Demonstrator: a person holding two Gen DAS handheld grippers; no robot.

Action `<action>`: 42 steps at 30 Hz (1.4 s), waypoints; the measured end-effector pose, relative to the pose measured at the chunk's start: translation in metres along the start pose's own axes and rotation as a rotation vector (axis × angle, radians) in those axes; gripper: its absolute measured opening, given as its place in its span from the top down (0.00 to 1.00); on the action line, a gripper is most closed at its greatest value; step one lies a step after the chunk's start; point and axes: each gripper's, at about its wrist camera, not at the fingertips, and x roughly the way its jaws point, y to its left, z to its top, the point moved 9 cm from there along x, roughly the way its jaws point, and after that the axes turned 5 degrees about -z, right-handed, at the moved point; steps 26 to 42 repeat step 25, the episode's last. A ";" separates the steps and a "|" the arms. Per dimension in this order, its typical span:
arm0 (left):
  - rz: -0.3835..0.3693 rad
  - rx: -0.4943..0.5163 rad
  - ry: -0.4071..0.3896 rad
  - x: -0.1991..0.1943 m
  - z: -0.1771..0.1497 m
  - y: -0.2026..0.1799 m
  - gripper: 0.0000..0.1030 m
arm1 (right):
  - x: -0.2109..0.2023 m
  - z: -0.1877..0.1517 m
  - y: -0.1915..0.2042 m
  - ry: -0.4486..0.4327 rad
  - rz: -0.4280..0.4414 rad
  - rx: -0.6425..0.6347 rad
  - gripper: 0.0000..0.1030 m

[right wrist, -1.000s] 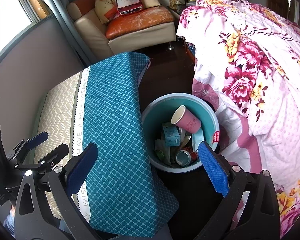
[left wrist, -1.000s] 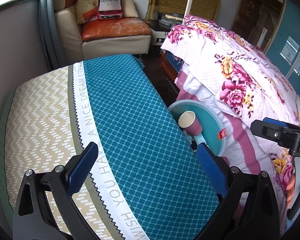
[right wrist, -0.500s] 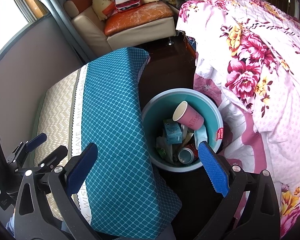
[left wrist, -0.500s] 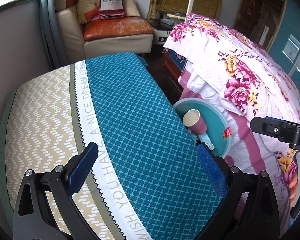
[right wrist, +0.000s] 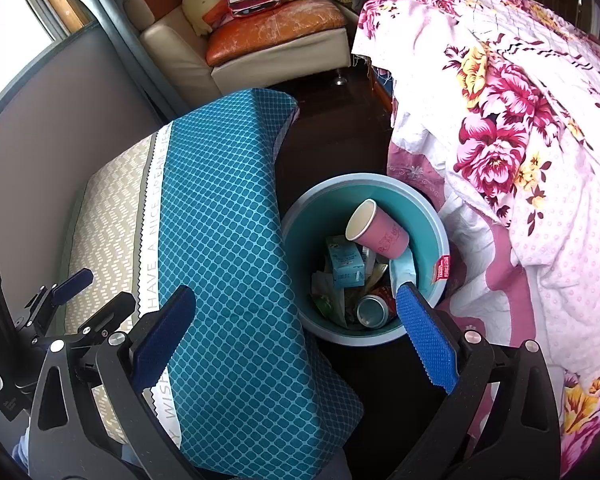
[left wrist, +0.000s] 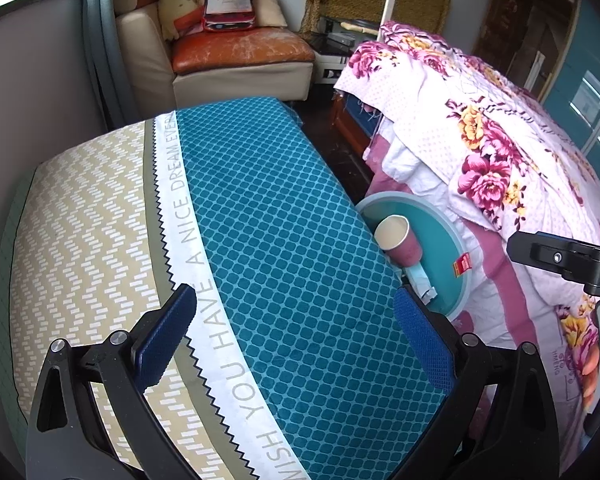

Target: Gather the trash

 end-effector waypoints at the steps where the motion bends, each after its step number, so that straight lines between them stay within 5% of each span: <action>1: 0.001 0.000 -0.001 0.000 0.000 0.001 0.04 | 0.000 0.000 0.000 0.000 0.001 0.001 0.07; 42: 0.014 -0.021 -0.020 -0.013 -0.007 0.014 0.04 | -0.009 -0.003 0.001 -0.016 -0.043 0.002 0.07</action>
